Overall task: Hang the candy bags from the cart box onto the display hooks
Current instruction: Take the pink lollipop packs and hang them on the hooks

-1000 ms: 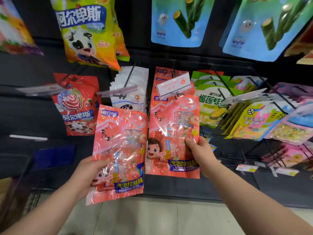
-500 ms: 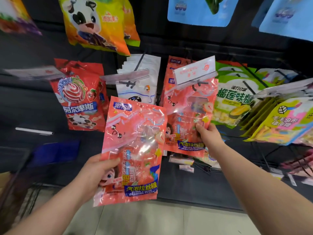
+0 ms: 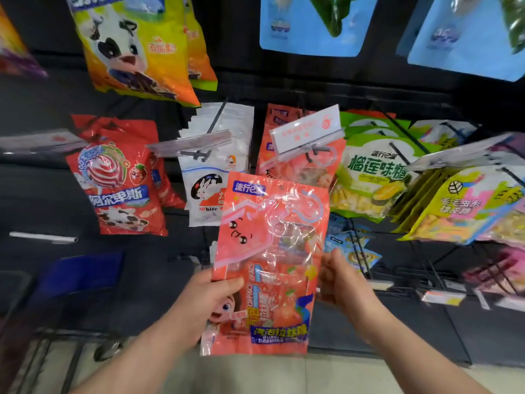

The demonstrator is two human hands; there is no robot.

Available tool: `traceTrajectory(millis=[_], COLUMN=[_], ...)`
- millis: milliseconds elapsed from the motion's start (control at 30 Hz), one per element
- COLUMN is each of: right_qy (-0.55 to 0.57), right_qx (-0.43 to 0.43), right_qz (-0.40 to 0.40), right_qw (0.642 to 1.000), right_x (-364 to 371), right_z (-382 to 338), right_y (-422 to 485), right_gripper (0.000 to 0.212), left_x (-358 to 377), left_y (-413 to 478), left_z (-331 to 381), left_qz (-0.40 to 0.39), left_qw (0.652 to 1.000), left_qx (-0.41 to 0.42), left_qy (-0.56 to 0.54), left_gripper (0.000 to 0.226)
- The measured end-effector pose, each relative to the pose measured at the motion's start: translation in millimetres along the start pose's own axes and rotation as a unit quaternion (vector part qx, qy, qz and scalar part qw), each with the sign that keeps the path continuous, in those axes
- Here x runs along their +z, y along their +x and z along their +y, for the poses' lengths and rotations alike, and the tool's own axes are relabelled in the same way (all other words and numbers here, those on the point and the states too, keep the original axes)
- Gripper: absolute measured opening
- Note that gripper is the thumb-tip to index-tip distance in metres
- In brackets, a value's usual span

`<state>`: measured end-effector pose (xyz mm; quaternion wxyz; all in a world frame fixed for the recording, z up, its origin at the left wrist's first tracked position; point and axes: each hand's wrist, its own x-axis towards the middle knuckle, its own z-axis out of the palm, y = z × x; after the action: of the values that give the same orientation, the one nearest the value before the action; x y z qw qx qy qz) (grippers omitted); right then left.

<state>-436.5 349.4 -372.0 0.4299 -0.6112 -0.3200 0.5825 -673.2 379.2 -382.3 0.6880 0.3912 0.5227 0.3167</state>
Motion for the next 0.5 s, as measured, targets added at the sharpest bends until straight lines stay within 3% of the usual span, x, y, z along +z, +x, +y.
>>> traceTrajectory(millis=[133, 267, 500], right_qy=[-0.009, -0.022, -0.020], right_qx=[-0.102, -0.140, -0.157], right_qz=[0.042, 0.094, 0.096], right_qw=[0.994, 0.985, 0.983], right_x=[-1.2, -5.8, -9.5], right_z=[4.1, -6.2, -13.5], right_y=[-27.7, -28.0, -22.3], right_gripper=[0.006, 0.010, 0.012], left_x=[24.8, 38.7, 45.7], left_y=[10.8, 23.5, 36.3], left_z=[1.9, 5.3, 14.2], left_qz=[-0.003, -0.009, -0.011], left_qw=[1.000, 0.999, 0.998], left_qx=[0.003, 0.021, 0.043], left_qy=[0.017, 0.023, 0.040], left_gripper=[0.034, 0.016, 0.016])
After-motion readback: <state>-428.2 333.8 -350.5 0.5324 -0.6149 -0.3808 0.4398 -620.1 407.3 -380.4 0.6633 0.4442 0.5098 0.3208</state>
